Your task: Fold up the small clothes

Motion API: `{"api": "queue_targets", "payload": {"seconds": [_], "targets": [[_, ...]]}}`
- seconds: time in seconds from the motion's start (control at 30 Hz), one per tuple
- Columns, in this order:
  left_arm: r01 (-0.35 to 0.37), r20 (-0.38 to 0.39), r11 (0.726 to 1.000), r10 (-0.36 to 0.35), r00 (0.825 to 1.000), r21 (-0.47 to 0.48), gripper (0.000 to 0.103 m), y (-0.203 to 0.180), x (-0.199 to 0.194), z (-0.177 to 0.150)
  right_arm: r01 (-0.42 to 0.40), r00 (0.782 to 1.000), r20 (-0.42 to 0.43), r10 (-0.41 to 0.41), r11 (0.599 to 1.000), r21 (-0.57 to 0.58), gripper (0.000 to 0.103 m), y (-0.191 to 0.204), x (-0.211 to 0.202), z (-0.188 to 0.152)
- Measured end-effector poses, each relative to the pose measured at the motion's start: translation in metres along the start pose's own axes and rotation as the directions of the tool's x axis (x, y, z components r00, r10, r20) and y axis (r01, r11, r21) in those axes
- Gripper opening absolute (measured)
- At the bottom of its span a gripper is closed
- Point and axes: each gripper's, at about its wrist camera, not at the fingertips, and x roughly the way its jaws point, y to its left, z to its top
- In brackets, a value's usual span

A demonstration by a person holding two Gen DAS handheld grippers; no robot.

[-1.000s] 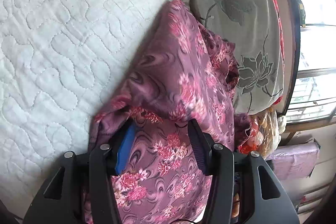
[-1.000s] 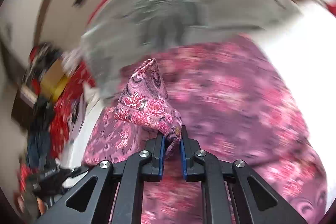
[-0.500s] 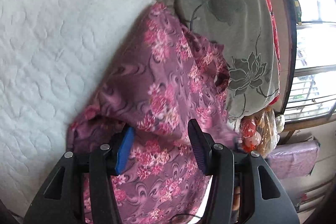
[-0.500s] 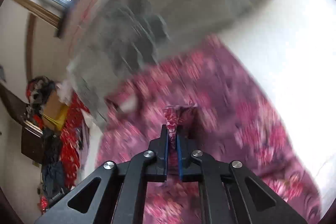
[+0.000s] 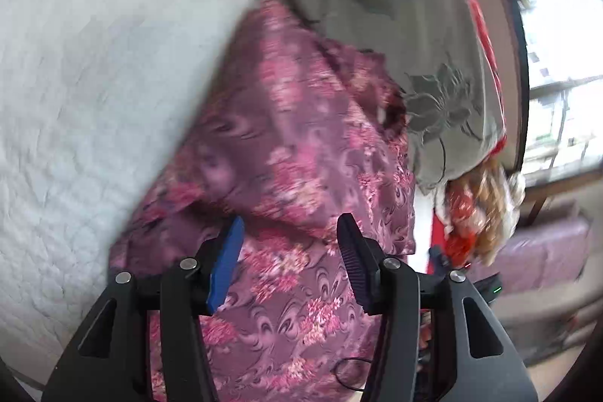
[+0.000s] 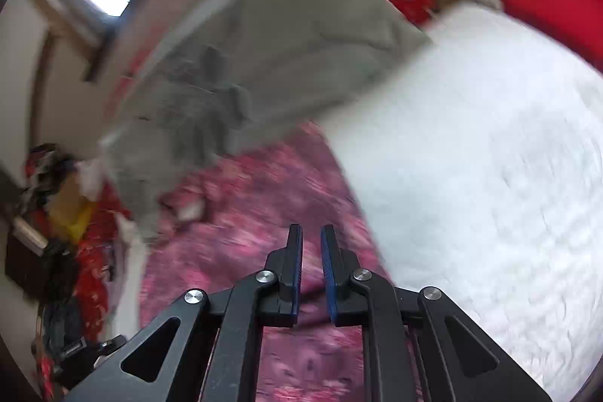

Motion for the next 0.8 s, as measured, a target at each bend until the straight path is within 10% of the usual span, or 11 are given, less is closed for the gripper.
{"api": "queue_targets", "payload": {"seconds": [0.3, 0.4, 0.53, 0.67, 0.8], "targets": [[-0.098, -0.029, 0.994, 0.099, 0.995, 0.042, 0.050, -0.017, 0.037, 0.015, 0.166, 0.976, -0.125, -0.176, 0.982, -0.090, 0.033, 0.003, 0.068, 0.021], [-0.098, -0.044, 0.995, 0.099, 0.994, 0.022, 0.050, -0.007, 0.040, 0.018, 0.178, 0.970, -0.125, -0.209, 0.959, -0.221, 0.006, 0.014, 0.076, 0.019], [-0.069, -0.043, 0.998, 0.069, 0.997, -0.004, 0.050, 0.008, 0.040, 0.018, 0.152, 0.988, 0.021, -0.151, 0.963, -0.223, 0.005, 0.018, 0.045, 0.026], [-0.069, -0.055, 0.997, 0.068, 0.996, -0.019, 0.050, 0.009, 0.035, 0.019, 0.210, 0.957, -0.170, -0.236, 0.965, -0.160, 0.006, -0.014, 0.076, 0.022], [-0.084, -0.028, 0.994, 0.086, 0.996, 0.068, 0.051, -0.008, 0.019, 0.010, 0.160, 0.980, -0.087, -0.181, 0.965, -0.210, 0.014, 0.004, 0.038, 0.023]]}}
